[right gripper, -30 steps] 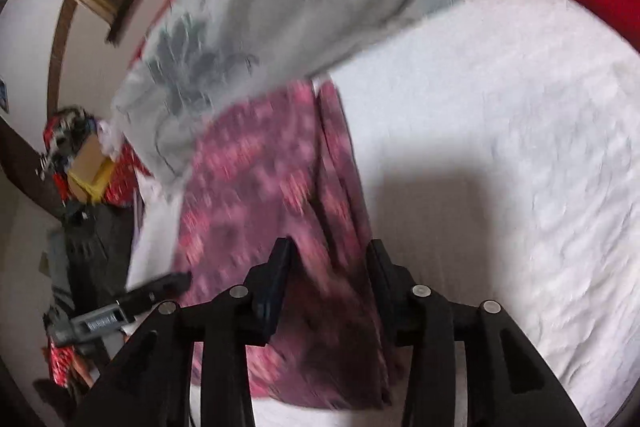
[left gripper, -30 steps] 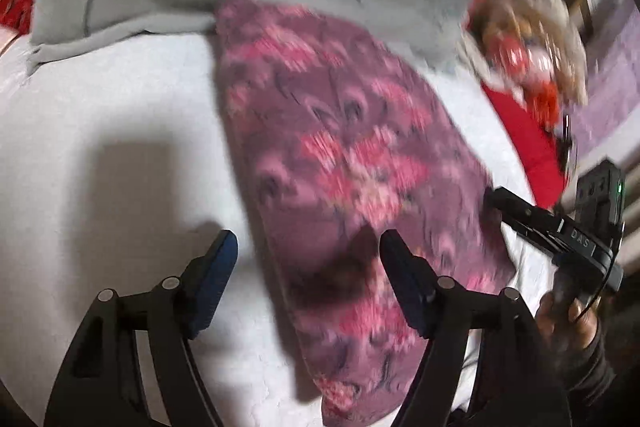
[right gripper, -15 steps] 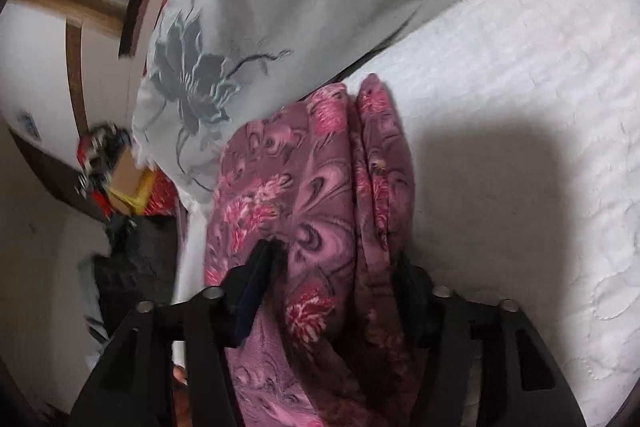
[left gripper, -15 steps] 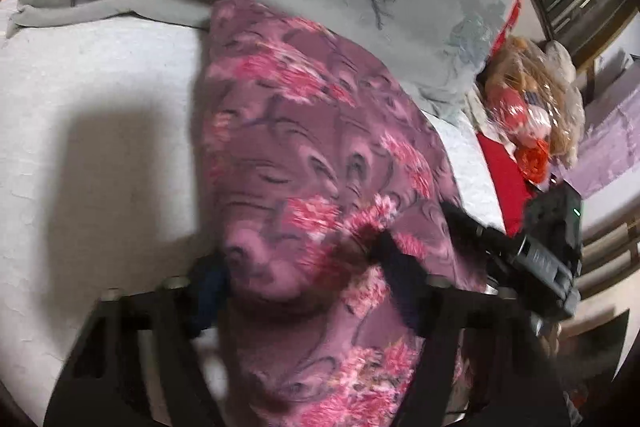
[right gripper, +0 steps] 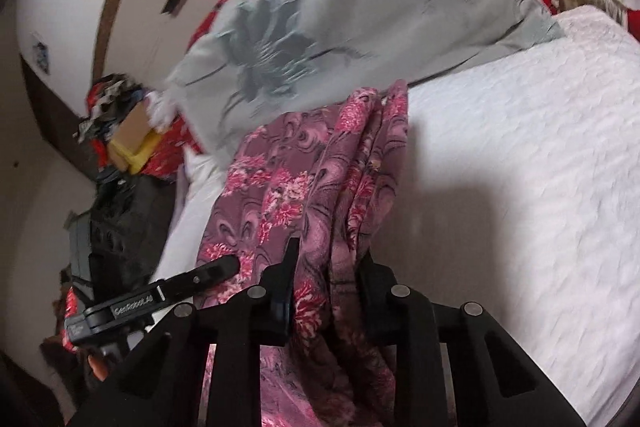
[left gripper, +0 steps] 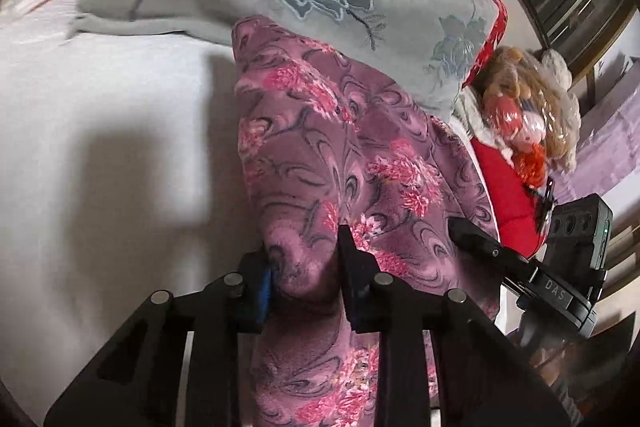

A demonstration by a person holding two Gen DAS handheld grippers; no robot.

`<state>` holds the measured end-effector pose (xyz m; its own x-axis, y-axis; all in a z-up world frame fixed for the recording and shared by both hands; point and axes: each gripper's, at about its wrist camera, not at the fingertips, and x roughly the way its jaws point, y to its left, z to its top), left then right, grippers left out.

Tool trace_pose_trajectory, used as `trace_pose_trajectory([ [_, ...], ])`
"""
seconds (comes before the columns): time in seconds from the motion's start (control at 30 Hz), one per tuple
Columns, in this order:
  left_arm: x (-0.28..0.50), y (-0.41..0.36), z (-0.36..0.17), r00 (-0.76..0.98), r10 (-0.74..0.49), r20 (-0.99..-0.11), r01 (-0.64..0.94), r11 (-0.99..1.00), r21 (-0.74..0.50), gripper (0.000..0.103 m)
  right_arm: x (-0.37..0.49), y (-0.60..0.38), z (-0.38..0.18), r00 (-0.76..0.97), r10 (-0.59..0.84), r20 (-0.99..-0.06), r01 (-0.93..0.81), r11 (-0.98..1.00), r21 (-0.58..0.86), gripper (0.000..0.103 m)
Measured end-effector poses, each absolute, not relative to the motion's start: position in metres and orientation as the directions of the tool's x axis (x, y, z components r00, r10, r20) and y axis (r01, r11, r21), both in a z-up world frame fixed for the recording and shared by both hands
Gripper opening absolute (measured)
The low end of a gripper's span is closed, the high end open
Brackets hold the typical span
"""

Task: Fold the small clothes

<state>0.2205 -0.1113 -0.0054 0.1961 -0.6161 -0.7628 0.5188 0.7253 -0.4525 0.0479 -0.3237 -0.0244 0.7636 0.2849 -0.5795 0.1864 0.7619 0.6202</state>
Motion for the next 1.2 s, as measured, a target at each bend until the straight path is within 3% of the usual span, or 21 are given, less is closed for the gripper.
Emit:
trace_pose_trajectory([
  [0.23,0.182,-0.060,-0.015,0.184,-0.562,-0.807,0.455,0.776,-0.437,0.026,0.008,-0.279,-0.041,0.732,0.395,-0.555,0.139,0.711,0.690,0.026],
  [0.3,0.176,-0.058,-0.040,0.158,-0.465,-0.871,0.434,0.825,-0.362,0.033,0.007,-0.267,-0.058,0.680,0.386,-0.623,0.177,0.738,0.651,0.027],
  [0.33,0.174,-0.058,-0.047,0.146,-0.442,-0.885,0.432,0.833,-0.345,0.043,0.008,-0.264,-0.067,0.649,0.356,-0.673,0.212,0.765,0.609,0.032],
  [0.37,0.170,-0.051,-0.047,0.135,-0.460,-0.878,0.430,0.825,-0.366,0.043,0.006,-0.263,-0.073,0.633,0.338,-0.697,0.235,0.774,0.588,0.036],
  [0.5,0.168,-0.043,-0.019,0.205,-0.480,-0.853,0.464,0.815,-0.347,0.043,-0.002,-0.281,-0.054,0.676,0.292,-0.676,0.297,0.732,0.613,0.040],
  [0.57,0.177,-0.056,-0.005,0.226,-0.491,-0.842,0.485,0.806,-0.340,0.049,0.001,-0.289,-0.037,0.733,0.252,-0.632,0.278,0.736,0.617,0.040],
  [0.67,0.195,-0.085,-0.001,0.240,-0.479,-0.844,0.513,0.801,-0.309,0.051,0.026,-0.289,-0.023,0.774,0.268,-0.574,0.215,0.742,0.635,0.040],
  [0.83,0.233,-0.135,-0.025,0.306,-0.346,-0.887,0.514,0.844,-0.152,0.058,0.078,-0.275,-0.035,0.729,0.268,-0.630,0.136,0.845,0.517,0.026],
  [0.93,0.255,-0.149,-0.055,0.278,-0.266,-0.923,0.501,0.860,-0.097,0.076,0.102,-0.284,-0.075,0.622,0.172,-0.763,0.223,0.896,0.384,0.000],
  [1.03,0.259,-0.140,-0.045,0.256,-0.299,-0.919,0.497,0.856,-0.140,0.074,0.104,-0.296,-0.064,0.637,0.203,-0.744,0.220,0.876,0.428,0.000],
  [1.07,0.256,-0.131,-0.038,0.249,-0.319,-0.914,0.493,0.854,-0.164,0.074,0.101,-0.296,-0.056,0.642,0.204,-0.739,0.216,0.877,0.429,0.010],
  [1.2,0.220,-0.089,-0.018,0.279,-0.370,-0.886,0.502,0.843,-0.193,0.074,0.065,-0.288,-0.025,0.669,0.370,-0.645,0.004,0.865,0.501,0.014],
])
